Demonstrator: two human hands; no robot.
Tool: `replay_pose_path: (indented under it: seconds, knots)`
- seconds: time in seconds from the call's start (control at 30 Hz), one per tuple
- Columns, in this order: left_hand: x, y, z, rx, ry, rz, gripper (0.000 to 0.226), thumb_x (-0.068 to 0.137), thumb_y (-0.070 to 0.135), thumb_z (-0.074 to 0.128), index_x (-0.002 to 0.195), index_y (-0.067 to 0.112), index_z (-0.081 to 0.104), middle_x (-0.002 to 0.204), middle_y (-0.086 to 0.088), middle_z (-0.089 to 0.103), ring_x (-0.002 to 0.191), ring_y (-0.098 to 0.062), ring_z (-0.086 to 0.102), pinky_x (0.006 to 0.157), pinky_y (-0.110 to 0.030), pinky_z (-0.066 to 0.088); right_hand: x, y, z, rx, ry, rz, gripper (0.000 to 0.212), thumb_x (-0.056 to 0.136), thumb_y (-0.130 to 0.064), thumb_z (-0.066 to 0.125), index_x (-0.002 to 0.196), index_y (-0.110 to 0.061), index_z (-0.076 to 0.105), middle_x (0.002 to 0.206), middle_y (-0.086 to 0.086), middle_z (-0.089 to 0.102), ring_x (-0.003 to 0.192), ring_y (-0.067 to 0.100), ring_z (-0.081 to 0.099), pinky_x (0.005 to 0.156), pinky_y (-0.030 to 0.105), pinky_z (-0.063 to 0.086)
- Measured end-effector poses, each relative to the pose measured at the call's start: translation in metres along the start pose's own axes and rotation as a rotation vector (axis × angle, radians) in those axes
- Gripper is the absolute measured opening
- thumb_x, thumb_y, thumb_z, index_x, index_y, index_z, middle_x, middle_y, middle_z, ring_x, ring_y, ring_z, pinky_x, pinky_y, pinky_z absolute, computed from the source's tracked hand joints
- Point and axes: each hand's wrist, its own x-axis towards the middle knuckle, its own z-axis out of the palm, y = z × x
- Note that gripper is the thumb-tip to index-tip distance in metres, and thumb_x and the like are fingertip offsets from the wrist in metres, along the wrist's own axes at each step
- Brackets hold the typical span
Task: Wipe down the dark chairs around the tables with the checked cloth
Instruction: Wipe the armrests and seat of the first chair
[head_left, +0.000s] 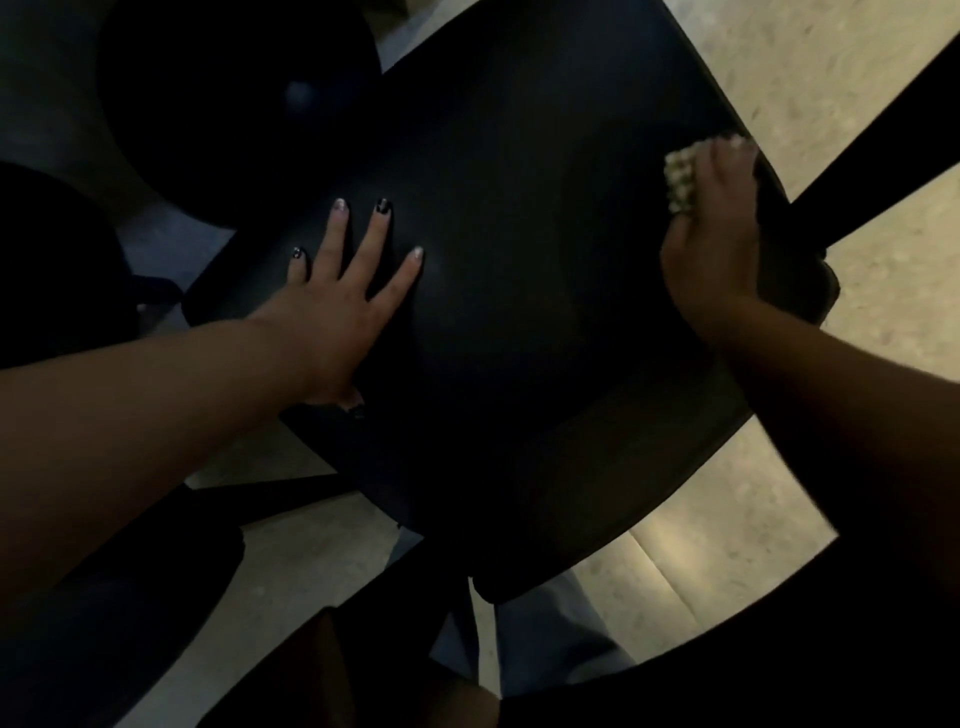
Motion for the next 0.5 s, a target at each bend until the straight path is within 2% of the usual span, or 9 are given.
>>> replay_pose_path:
  seconds: [0.1,0.23,0.3,0.37,0.43,0.5]
  knots:
    - [0.001,0.001,0.003,-0.014,0.028,-0.014,0.148,0.062,0.056,0.081,0.14,0.022,-0.04,0.14,-0.018,-0.051,0.135,-0.049,-0.034,0.114,-0.06,0.014,-0.034,-0.03,0.026,-0.039,0.016,-0.051,0.063,0.084,-0.01,0.03,0.145,0.003,0.03,0.153,0.026,0.022,0.144,0.041,0.014,0.12,0.042,0.009]
    - [0.001,0.001,0.001,-0.014,0.038,-0.017,0.147,0.062,0.055,0.082,0.142,0.023,-0.038,0.142,-0.017,-0.05,0.136,-0.048,-0.034,0.114,-0.059,0.015,-0.118,-0.071,0.04,0.106,-0.175,-0.392,0.054,0.084,-0.001,0.038,0.138,0.005,0.043,0.145,0.027,0.037,0.139,0.041,0.027,0.113,0.054,0.027]
    - [0.001,0.002,0.001,-0.026,0.028,-0.027,0.146,0.063,0.054,0.082,0.142,0.024,-0.038,0.142,-0.016,-0.05,0.136,-0.047,-0.034,0.115,-0.059,0.014,-0.147,-0.081,0.036,0.144,-0.295,-0.636,0.052,0.085,-0.001,0.04,0.136,0.004,0.045,0.145,0.023,0.04,0.139,0.036,0.024,0.117,0.047,0.02]
    - [0.001,0.001,0.002,-0.033,0.034,-0.03,0.146,0.063,0.053,0.082,0.141,0.025,-0.038,0.142,-0.015,-0.05,0.136,-0.045,-0.035,0.115,-0.058,0.014,-0.143,-0.078,0.031,0.159,-0.392,-0.786,0.052,0.084,0.002,0.045,0.136,0.005,0.044,0.146,0.022,0.039,0.14,0.036,0.025,0.118,0.045,0.013]
    - [0.001,0.001,0.003,-0.053,0.045,-0.026,0.147,0.062,0.053,0.083,0.139,0.027,-0.04,0.142,-0.014,-0.05,0.136,-0.045,-0.035,0.115,-0.058,0.013,-0.119,-0.064,0.023,0.146,-0.37,-0.823,0.045,0.087,0.004,0.044,0.131,0.009,0.048,0.14,0.027,0.044,0.135,0.041,0.035,0.115,0.05,0.021]
    - [0.0,0.001,0.005,-0.06,0.061,-0.03,0.148,0.06,0.053,0.084,0.139,0.028,-0.04,0.143,-0.014,-0.05,0.137,-0.044,-0.034,0.115,-0.058,0.014,-0.083,-0.036,0.014,0.145,-0.218,-0.646,0.041,0.092,0.002,0.037,0.131,0.012,0.048,0.138,0.031,0.044,0.134,0.042,0.036,0.115,0.049,0.022]
